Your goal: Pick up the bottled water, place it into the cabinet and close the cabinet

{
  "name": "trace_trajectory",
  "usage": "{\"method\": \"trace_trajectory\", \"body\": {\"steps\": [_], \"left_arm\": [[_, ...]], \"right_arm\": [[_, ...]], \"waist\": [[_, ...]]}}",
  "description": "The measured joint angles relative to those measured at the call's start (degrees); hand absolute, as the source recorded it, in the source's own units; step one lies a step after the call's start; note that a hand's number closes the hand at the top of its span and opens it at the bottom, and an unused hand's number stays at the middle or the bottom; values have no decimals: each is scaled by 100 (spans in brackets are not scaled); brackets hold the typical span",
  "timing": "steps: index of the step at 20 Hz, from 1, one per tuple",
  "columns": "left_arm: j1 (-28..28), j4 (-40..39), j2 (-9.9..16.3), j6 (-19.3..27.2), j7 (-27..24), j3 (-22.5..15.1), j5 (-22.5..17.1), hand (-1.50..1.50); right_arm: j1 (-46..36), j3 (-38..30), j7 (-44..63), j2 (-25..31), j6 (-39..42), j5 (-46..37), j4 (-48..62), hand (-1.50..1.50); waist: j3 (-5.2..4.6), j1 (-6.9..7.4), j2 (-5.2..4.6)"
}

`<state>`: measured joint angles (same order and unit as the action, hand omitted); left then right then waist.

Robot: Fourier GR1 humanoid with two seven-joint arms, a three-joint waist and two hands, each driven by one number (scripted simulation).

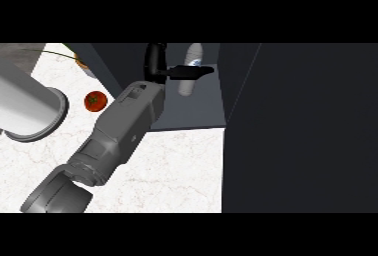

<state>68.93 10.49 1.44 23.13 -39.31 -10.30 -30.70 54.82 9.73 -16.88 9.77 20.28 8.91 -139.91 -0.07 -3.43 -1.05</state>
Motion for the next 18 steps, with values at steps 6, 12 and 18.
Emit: {"method": "trace_trajectory", "body": {"steps": [6, 12, 18], "left_arm": [[-354, 379, -107, -134, -60, -31, -48, -150], [-1063, 1284, -135, -233, 149, -451, -257, -150], [-1971, 2474, -142, -616, 251, -1005, -493, -150]], "right_arm": [[174, 115, 35, -82, -28, -33, -52, -150], [22, 281, 273, -160, -159, -63, -79, -150], [14, 420, 358, -249, -295, -163, -94, -150]], "waist": [[3, 130, 81], [4, 245, 130], [3, 306, 149]]}}
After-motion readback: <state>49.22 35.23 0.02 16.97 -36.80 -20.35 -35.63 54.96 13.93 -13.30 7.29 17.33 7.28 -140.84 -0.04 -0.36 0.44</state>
